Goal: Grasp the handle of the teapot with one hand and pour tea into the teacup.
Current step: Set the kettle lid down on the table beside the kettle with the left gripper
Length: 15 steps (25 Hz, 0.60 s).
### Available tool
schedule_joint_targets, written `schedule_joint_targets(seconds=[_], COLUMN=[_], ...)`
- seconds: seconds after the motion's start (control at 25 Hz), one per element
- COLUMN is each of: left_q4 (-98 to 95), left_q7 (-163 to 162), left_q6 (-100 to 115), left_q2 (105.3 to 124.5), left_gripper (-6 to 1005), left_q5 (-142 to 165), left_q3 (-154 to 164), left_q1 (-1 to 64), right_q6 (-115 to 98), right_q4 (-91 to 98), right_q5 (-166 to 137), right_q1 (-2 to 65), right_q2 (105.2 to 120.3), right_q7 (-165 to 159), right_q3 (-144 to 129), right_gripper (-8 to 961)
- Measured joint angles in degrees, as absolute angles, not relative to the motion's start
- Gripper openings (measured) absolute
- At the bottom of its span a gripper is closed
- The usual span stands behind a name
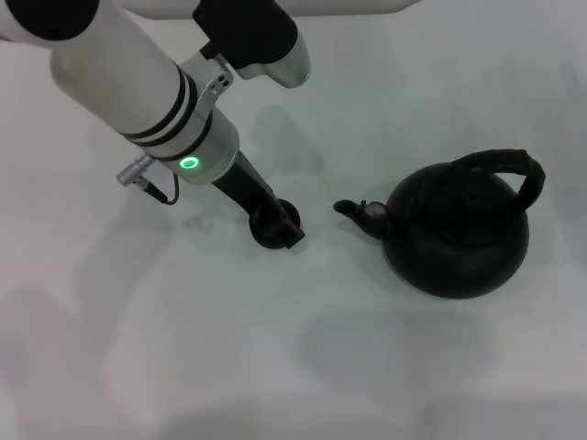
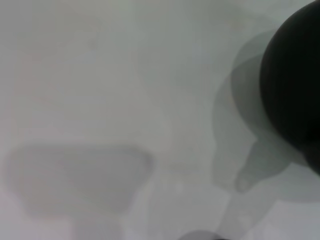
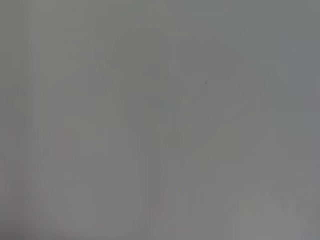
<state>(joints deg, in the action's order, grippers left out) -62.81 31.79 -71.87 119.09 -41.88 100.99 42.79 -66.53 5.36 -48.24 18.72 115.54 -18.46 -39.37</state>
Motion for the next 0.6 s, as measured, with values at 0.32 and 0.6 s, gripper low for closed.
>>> schedule_joint_targets(seconds=[0.32,0.6], left_q4=[-72.57,-77.35], left_q7=[37.04,56.46], left_q6=[-71.58,-66.36], left_q2=[119.0,118.95], left_gripper=[781,781], left_q5=[-43.1,-56.9], left_q3=[99.75,88.82], left_q1=[35.29,20.91], right_q6=[-67.01,-66.21], right_q4=[6.48,22.79], right_q5=[-48.48,-51.16], right_q1=[17.34,8.33], right_q2=[115.29,114.71], right_q7=[-18.81,-35.1], right_q3=[-39.92,-54.46], right_gripper=[866,866])
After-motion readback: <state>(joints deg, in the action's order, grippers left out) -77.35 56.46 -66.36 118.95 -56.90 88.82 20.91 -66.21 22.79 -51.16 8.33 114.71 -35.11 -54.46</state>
